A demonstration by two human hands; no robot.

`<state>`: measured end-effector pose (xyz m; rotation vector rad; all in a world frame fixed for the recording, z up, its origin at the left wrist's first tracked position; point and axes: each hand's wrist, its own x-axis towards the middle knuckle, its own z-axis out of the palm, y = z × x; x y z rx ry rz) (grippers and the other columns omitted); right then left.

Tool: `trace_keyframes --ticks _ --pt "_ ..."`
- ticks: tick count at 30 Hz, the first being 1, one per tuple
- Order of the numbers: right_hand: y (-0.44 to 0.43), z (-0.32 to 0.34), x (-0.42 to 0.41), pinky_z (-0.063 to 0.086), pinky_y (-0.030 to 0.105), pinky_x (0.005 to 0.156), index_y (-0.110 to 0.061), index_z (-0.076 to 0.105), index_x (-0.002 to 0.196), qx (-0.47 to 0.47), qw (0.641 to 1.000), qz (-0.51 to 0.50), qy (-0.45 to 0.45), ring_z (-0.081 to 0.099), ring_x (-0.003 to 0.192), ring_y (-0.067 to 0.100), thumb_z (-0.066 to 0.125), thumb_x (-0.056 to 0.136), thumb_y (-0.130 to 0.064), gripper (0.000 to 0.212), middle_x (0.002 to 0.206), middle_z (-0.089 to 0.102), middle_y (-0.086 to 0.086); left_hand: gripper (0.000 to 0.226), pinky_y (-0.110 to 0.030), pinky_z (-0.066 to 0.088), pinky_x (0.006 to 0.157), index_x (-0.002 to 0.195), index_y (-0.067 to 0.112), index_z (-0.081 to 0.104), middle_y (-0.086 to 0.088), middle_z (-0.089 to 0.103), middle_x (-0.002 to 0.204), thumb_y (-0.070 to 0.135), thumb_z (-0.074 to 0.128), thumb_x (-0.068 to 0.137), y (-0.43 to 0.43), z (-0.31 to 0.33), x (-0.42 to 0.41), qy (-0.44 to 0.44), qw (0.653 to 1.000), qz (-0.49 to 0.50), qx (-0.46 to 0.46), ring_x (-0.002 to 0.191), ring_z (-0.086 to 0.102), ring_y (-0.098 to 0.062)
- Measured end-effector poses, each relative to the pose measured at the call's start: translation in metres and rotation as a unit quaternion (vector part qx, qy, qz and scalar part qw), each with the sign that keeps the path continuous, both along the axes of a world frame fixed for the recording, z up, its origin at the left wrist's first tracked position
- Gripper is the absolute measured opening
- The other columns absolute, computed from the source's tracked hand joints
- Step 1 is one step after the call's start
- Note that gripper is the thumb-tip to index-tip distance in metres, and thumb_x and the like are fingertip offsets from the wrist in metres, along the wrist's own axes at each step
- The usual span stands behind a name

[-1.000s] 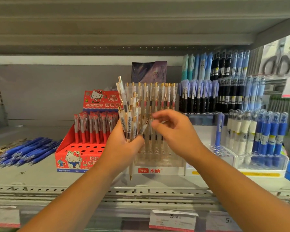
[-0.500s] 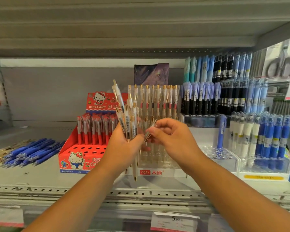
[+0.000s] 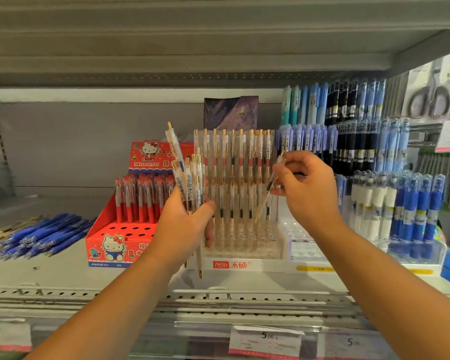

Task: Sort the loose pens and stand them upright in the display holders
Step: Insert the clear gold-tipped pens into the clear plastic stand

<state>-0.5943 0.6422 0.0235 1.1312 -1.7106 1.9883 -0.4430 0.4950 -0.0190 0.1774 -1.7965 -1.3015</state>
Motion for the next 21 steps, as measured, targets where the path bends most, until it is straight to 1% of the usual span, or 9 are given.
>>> trace_keyframes --ticks 2,3,8,11,14,16,19,21 --pt "-0.001 -0.003 -0.004 0.061 0.029 0.062 -0.023 0.061 0.103 0.015 1.0 -0.015 0.014 0.069 0.084 0.015 0.065 0.094 -0.012 0.015 0.091 0.068 -0.001 0.018 -0.037 0.051 0.052 0.114 0.021 0.055 -0.006 0.056 0.058 0.015 0.058 0.097 0.0 -0.001 0.0 -0.007 1.0 -0.014 0.003 0.05 0.053 -0.024" --pt "-0.002 -0.004 -0.005 0.061 0.028 0.062 -0.025 0.06 0.103 0.021 0.999 -0.019 0.02 0.068 0.083 0.015 0.065 0.094 -0.012 0.016 0.09 0.068 -0.003 0.017 -0.034 0.049 0.049 0.114 0.021 0.055 -0.008 0.055 0.057 0.017 0.058 0.098 0.0 -0.001 0.0 -0.01 1.0 -0.017 0.003 0.049 0.052 -0.025" --pt "-0.01 -0.013 -0.007 0.062 0.032 0.066 -0.023 0.061 0.108 0.094 0.994 -0.043 0.04 0.068 0.083 0.013 0.066 0.093 -0.018 0.016 0.091 0.067 -0.004 0.021 -0.033 0.049 0.049 0.116 0.026 0.055 -0.009 0.055 0.058 0.029 0.061 0.097 -0.003 -0.003 -0.002 -0.009 1.0 -0.028 -0.001 0.049 0.051 -0.026" --pt "-0.012 -0.016 -0.008 0.06 0.023 0.063 -0.015 0.064 0.115 0.131 0.989 -0.052 0.047 0.067 0.08 0.01 0.066 0.093 -0.019 0.023 0.091 0.066 -0.007 0.023 -0.034 0.048 0.049 0.117 0.026 0.055 -0.01 0.057 0.064 0.034 0.062 0.096 -0.003 -0.004 -0.002 -0.006 0.999 -0.032 -0.006 0.05 0.052 -0.026" --pt "-0.011 -0.018 -0.009 0.058 0.029 0.076 -0.016 0.065 0.117 0.194 0.973 -0.094 0.077 0.067 0.084 0.013 0.066 0.094 -0.026 0.025 0.095 0.07 -0.003 0.02 -0.034 0.048 0.049 0.112 0.022 0.055 -0.013 0.056 0.065 0.034 0.06 0.097 -0.002 -0.003 -0.002 -0.005 0.999 -0.035 -0.011 0.05 0.05 -0.028" --pt "-0.011 -0.019 -0.008 0.054 0.029 0.078 -0.017 0.066 0.115 0.24 0.959 -0.118 0.094 0.067 0.086 0.015 0.066 0.094 -0.03 0.025 0.098 0.071 0.0 0.017 -0.033 0.048 0.048 0.107 0.02 0.055 -0.011 0.054 0.061 0.035 0.058 0.098 -0.001 -0.003 -0.001 -0.004 0.999 -0.039 -0.019 0.049 0.049 -0.027" --pt "-0.011 -0.018 -0.008 0.057 0.035 0.08 -0.015 0.067 0.116 0.256 0.956 -0.116 0.08 0.069 0.085 0.017 0.067 0.092 -0.03 0.028 0.101 0.072 0.004 0.018 -0.032 0.047 0.047 0.101 0.02 0.055 -0.004 0.053 0.058 0.038 0.057 0.097 0.001 -0.002 0.0 0.001 0.999 -0.042 -0.023 0.048 0.05 -0.024" --pt "-0.01 -0.017 -0.008 0.058 0.038 0.083 -0.013 0.067 0.117 0.26 0.957 -0.109 0.071 0.07 0.085 0.018 0.068 0.092 -0.028 0.029 0.102 0.073 0.005 0.015 -0.031 0.047 0.046 0.102 0.023 0.055 -0.002 0.054 0.058 0.038 0.057 0.097 0.001 -0.003 0.0 0.003 0.999 -0.037 -0.021 0.048 0.05 -0.023"
